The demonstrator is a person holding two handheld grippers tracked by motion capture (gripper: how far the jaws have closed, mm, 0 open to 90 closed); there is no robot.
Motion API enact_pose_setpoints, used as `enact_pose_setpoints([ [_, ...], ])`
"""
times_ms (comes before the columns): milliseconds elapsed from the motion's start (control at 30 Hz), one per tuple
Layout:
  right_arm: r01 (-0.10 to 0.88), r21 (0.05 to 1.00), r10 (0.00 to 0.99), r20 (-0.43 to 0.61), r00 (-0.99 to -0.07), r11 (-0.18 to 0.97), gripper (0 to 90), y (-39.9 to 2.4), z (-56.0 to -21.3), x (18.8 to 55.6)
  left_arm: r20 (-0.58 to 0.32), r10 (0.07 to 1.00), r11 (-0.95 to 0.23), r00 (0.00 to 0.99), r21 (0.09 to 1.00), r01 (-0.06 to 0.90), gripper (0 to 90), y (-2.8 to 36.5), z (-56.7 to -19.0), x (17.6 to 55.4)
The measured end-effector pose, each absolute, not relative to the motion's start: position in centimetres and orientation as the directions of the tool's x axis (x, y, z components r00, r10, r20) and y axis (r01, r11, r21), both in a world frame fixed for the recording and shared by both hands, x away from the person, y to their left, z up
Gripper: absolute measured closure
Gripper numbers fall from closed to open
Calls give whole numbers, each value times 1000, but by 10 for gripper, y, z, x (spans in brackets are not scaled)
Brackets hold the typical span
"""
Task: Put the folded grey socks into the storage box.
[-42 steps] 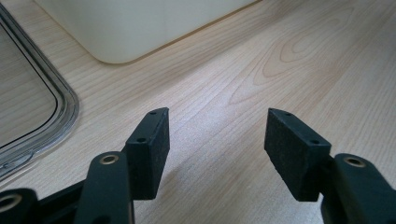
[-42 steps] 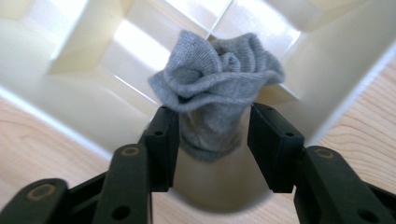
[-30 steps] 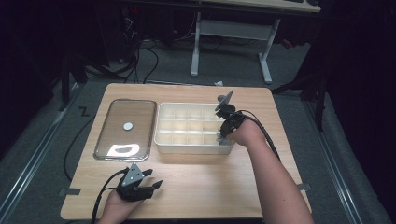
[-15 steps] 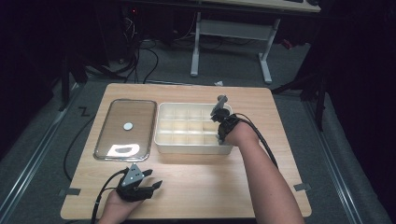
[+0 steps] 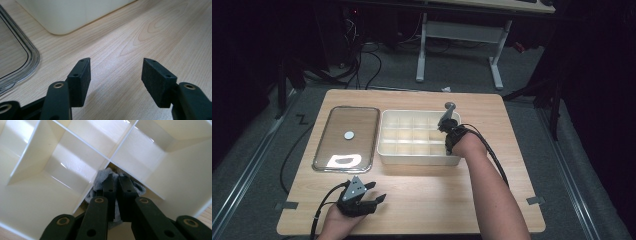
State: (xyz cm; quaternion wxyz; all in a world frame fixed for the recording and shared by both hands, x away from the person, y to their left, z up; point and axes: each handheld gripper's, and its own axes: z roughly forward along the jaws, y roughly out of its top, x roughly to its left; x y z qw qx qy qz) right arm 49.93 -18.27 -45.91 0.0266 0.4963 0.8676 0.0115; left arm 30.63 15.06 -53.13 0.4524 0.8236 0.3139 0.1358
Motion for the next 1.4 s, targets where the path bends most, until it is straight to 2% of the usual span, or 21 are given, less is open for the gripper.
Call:
enact_pose_setpoints([
  [533,858,60,860,-34,-508,509,866,-184,-462,499,-55,635,-401,771,829,389,412,148,-531,305],
  [767,869,85,874,-52,-484,487,809,-186,-451,492,-51,634,-401,772,831,384,411,148,-530,304],
  [1200,843,225,869,-38,-493,488,737,-197,-427,472,-52,645,-388,762,837,386,416,152,-529,305],
  [1400,811,346,873,-54,-485,472,677,-198,-415,462,-55,653,-380,755,839,390,418,153,-528,306],
])
